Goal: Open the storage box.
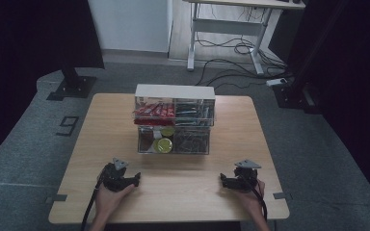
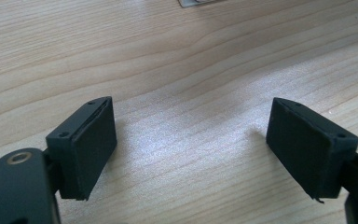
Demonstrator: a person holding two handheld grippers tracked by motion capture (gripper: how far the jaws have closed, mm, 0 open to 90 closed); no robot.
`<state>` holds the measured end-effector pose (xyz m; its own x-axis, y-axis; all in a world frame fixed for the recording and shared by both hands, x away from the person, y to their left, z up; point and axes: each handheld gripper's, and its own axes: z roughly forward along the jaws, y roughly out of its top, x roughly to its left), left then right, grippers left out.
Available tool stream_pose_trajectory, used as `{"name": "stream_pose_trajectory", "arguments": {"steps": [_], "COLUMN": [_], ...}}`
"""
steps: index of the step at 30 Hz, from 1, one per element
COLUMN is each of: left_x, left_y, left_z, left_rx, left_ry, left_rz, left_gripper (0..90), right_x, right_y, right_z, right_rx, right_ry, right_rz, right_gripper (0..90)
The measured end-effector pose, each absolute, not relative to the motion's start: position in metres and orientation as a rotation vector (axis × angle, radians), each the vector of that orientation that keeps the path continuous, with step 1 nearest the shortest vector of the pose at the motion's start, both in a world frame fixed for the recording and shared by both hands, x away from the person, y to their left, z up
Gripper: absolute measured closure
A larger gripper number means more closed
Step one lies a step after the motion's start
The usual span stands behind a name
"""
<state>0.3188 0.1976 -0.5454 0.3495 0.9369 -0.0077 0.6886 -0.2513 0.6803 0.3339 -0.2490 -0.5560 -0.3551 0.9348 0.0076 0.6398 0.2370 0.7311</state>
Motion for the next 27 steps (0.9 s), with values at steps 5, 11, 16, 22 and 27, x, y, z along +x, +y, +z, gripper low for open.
{"name": "stream_pose_trajectory", "arguments": {"steps": [5, 11, 16, 22, 27], "left_x": [0.317, 0.315, 0.313, 0.308, 0.302], "left_y": [0.199, 0.2, 0.202, 0.202, 0.205], "left_z": [-0.545, -0.544, -0.541, -0.536, -0.53], "left_rx": [2.015, 2.004, 1.974, 1.959, 1.94], "left_ry": [1.412, 1.415, 1.412, 1.409, 1.408], "left_rz": [0.544, 0.559, 0.563, 0.544, 0.527], "left_gripper": [20.0, 22.9, 26.5, 32.7, 37.3], "right_x": [0.334, 0.334, 0.333, 0.333, 0.332], "right_y": [-0.249, -0.248, -0.248, -0.248, -0.248], "right_z": [-0.556, -0.556, -0.555, -0.555, -0.555], "right_rx": [1.444, 1.456, 1.445, 1.446, 1.457], "right_ry": [2.078, 2.059, 2.06, 2.061, 2.05], "right_rz": [0.914, 0.912, 0.919, 0.921, 0.917], "right_gripper": [7.5, 10.6, 13.5, 13.5, 13.6]}}
